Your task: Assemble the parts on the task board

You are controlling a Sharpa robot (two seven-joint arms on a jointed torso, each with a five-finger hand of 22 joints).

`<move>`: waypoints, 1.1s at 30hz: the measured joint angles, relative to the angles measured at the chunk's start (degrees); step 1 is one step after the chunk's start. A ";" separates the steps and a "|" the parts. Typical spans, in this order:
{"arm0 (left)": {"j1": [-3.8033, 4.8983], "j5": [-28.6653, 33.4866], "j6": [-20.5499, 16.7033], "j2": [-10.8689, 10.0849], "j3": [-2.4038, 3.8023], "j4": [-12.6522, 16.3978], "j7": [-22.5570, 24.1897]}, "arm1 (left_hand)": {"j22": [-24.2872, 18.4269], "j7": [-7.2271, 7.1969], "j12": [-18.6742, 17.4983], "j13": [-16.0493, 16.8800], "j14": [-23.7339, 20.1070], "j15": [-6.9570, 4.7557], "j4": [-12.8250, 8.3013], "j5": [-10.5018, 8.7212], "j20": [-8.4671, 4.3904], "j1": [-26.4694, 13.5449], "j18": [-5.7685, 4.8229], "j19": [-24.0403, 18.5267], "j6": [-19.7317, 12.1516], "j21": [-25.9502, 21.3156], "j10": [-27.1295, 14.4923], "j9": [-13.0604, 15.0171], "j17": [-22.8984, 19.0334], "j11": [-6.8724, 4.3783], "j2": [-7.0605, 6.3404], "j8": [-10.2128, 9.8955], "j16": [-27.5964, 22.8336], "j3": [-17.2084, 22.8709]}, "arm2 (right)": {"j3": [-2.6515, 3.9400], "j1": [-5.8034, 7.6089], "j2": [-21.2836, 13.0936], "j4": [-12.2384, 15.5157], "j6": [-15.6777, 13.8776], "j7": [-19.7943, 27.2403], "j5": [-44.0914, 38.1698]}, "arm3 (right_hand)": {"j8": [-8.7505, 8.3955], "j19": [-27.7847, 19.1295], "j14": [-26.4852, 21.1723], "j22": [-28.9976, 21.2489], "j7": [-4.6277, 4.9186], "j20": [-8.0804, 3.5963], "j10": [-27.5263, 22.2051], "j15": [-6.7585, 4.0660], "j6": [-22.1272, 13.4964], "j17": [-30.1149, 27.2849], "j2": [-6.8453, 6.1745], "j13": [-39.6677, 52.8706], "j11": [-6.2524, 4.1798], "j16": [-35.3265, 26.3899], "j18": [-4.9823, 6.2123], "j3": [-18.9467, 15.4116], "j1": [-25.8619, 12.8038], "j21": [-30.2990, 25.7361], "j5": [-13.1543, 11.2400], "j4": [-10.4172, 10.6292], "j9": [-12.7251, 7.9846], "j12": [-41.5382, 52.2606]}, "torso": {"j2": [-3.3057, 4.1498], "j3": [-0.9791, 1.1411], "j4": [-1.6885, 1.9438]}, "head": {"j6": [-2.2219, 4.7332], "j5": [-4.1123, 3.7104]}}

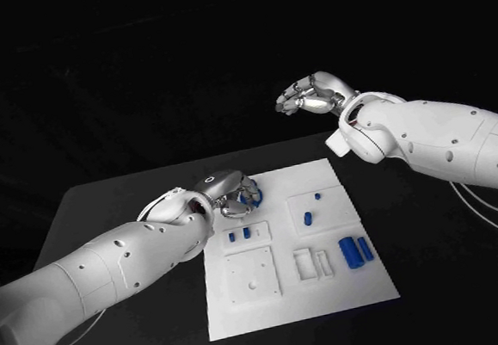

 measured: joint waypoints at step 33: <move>0.31 0.97 6.32 -4.25 -0.09 0.45 -1.42 | -0.02 0.16 -0.34 0.02 0.29 -0.08 -0.08 -0.13 -0.21 0.06 -0.02 0.18 0.14 0.00 0.07 -0.01 -0.01 0.08 0.01 -0.17 0.00 0.21 | 0.00 -0.36 -0.21 0.17 0.00 -0.02 0.00 | 0.00 0.00 0.00 -0.02 0.00 0.00 0.00 0.00 0.00 -0.16 0.00 0.00 0.00 0.21 0.00 0.00 0.00 0.00 0.00 0.00 -0.09 0.00 | 0.07 0.10 -0.19 | -0.32 0.86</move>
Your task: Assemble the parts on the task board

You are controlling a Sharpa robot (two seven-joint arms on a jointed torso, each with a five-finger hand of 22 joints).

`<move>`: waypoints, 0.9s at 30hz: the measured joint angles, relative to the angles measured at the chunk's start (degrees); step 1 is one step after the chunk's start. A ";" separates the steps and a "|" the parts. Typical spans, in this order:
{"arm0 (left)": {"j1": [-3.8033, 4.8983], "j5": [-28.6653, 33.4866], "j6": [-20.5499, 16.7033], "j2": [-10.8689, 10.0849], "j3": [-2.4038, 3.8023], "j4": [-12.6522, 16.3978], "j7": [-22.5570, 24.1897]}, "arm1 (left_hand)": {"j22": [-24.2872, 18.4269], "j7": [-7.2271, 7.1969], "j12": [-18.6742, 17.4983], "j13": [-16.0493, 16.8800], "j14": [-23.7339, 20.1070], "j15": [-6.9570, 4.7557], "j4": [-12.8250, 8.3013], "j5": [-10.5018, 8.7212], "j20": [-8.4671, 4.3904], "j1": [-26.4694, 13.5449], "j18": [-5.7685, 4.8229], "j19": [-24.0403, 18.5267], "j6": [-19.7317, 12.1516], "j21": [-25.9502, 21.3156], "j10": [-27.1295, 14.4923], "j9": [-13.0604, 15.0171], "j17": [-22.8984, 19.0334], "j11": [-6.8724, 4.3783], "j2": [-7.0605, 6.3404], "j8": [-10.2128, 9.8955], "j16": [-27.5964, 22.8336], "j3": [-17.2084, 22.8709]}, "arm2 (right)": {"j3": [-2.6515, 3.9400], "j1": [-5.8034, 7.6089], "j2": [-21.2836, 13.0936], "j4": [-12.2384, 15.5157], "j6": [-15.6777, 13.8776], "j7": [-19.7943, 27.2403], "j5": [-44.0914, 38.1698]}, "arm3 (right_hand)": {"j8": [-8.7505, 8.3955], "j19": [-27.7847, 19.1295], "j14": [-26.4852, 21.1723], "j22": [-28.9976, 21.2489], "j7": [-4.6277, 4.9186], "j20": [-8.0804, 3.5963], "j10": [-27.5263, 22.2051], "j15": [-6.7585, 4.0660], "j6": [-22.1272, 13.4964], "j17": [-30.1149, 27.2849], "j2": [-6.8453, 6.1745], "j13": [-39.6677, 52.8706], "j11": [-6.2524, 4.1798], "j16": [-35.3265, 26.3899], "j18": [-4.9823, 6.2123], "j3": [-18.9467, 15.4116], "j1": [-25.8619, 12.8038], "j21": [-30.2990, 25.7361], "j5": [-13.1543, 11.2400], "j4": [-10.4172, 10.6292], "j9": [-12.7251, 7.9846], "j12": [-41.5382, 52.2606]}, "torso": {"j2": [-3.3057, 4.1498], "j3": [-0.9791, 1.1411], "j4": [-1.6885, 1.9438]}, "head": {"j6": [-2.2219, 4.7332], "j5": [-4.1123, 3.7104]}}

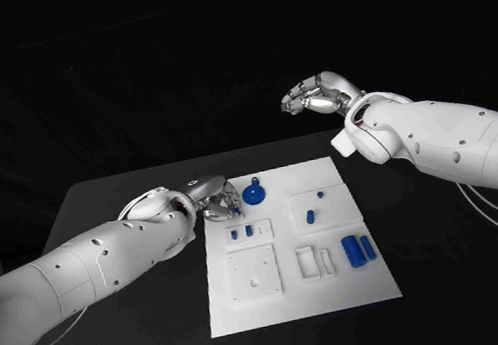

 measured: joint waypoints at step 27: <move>-0.11 -1.10 2.15 1.36 -0.07 -1.30 -1.32 | -0.02 -0.02 -0.36 -0.02 0.08 0.09 -0.08 0.22 -0.07 -0.15 -0.03 -0.10 -0.23 0.00 0.13 -0.06 -0.01 -0.12 0.26 -0.01 0.00 -0.09 | 0.00 -0.01 0.04 0.04 0.00 0.00 0.00 | 0.00 0.22 -0.21 0.04 0.00 0.21 0.00 -0.20 0.00 -0.11 0.00 0.00 0.00 0.00 0.01 0.00 0.00 0.00 0.00 0.00 -0.05 0.00 | 0.01 0.04 -0.02 | -0.24 -0.16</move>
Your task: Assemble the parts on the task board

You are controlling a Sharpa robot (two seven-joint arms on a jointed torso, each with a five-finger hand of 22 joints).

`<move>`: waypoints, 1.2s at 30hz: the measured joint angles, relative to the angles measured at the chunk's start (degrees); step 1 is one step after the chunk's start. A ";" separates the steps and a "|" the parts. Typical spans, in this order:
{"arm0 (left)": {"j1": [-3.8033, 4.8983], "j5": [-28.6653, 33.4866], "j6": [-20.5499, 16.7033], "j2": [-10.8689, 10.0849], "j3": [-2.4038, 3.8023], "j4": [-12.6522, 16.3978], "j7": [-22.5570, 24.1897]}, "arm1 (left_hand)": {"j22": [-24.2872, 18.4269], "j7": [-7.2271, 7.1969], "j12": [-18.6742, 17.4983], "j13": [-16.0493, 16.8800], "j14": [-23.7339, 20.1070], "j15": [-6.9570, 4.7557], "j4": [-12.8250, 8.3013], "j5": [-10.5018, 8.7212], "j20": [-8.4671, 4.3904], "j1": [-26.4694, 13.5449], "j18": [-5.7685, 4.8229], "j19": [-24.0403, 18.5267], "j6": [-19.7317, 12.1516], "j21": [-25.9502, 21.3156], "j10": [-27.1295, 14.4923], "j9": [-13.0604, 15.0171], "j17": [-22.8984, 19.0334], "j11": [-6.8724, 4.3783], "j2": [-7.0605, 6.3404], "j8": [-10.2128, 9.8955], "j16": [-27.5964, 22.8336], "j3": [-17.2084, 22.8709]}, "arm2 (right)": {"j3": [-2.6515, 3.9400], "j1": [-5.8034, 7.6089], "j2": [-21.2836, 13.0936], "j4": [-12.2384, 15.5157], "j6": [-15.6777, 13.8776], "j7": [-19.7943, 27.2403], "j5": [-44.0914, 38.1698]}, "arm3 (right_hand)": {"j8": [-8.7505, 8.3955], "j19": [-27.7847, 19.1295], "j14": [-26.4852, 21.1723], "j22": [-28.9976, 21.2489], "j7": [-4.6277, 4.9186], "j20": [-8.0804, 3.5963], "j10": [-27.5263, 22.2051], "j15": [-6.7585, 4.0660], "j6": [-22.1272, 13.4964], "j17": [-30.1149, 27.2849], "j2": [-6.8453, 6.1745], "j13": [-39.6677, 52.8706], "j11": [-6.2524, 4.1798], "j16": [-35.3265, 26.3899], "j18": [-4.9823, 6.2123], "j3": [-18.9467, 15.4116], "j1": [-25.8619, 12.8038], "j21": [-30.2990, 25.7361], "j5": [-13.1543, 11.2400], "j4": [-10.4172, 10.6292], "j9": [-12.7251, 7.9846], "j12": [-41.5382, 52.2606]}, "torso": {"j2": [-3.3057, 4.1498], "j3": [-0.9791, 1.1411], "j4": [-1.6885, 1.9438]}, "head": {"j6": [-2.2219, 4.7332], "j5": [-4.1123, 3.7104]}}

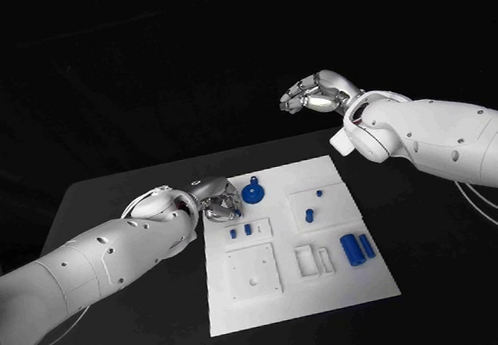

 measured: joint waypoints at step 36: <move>-0.04 -3.87 -0.24 1.16 -0.84 0.10 -0.87 | -0.01 -0.11 -0.09 0.30 0.03 0.03 -0.13 -0.23 0.21 -0.12 0.00 0.01 0.14 0.00 0.17 -0.05 0.00 0.20 -0.22 -0.01 0.00 0.46 | 0.00 0.00 -0.13 0.16 0.01 -0.03 0.00 | 0.19 0.00 0.00 0.01 0.00 0.00 0.00 0.00 0.00 -0.22 0.00 0.00 0.00 0.23 0.01 0.00 0.00 0.00 0.00 0.00 -0.04 0.00 | -0.01 0.02 0.02 | -0.10 -0.21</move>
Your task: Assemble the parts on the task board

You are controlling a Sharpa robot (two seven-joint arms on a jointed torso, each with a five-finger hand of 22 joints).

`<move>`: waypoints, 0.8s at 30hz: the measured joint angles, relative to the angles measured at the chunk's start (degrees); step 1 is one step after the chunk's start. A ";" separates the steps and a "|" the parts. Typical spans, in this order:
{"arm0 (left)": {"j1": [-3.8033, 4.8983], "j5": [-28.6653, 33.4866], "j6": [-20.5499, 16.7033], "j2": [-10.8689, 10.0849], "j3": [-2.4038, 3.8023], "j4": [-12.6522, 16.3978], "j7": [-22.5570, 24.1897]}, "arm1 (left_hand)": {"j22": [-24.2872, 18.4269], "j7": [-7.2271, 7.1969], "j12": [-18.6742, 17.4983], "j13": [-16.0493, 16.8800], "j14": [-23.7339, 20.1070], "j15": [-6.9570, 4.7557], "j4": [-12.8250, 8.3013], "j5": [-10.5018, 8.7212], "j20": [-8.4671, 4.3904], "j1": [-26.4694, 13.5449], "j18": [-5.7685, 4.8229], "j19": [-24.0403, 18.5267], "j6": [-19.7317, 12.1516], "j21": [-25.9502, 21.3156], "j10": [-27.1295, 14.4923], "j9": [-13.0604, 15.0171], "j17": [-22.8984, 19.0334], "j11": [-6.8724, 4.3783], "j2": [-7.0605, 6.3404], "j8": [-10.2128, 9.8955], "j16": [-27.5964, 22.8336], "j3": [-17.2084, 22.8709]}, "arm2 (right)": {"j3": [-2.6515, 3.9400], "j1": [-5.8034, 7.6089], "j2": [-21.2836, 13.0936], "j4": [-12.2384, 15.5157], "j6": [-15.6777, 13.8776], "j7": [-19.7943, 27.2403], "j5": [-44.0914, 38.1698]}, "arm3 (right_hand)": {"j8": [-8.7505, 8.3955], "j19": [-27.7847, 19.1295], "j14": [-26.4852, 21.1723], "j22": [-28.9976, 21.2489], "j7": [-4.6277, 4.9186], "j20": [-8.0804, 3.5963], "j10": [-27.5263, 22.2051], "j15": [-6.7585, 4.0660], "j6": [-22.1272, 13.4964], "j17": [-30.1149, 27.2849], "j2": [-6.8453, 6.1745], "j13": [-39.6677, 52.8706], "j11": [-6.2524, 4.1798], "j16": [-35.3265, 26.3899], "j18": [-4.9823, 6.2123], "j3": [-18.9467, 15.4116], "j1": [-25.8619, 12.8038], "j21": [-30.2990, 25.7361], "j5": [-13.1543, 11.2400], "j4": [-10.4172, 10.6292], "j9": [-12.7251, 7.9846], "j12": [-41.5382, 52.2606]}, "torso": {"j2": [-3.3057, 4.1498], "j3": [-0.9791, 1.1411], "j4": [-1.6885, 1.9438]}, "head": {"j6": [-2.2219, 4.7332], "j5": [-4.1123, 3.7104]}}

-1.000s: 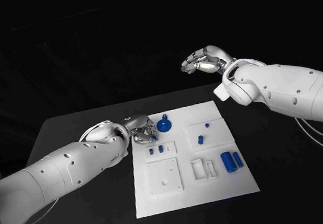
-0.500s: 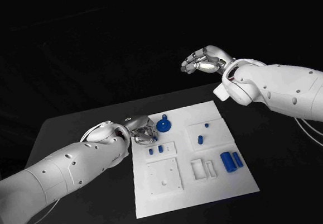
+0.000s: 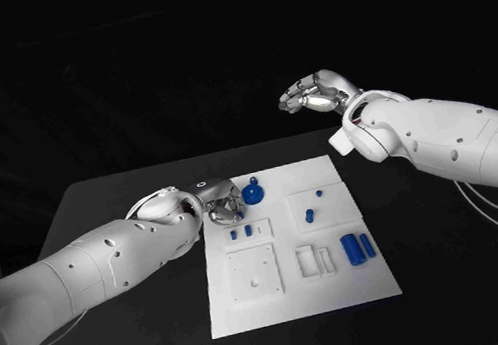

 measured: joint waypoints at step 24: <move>-0.93 -8.22 -7.14 0.61 -1.97 -0.80 1.12 | -0.13 -0.66 0.06 0.35 0.94 -0.54 0.21 0.58 -0.53 0.48 0.00 0.93 0.72 0.45 1.62 -0.15 0.10 -0.35 -0.58 0.60 0.00 0.35 | 0.00 0.00 0.01 -0.01 0.00 0.00 0.00 | -0.01 0.00 0.00 0.01 0.00 0.00 0.00 0.00 0.00 -0.11 0.00 0.00 0.00 0.00 0.00 0.00 0.00 -0.22 0.00 0.00 -0.05 -0.23 | 0.01 -0.08 -0.01 | -0.08 -0.04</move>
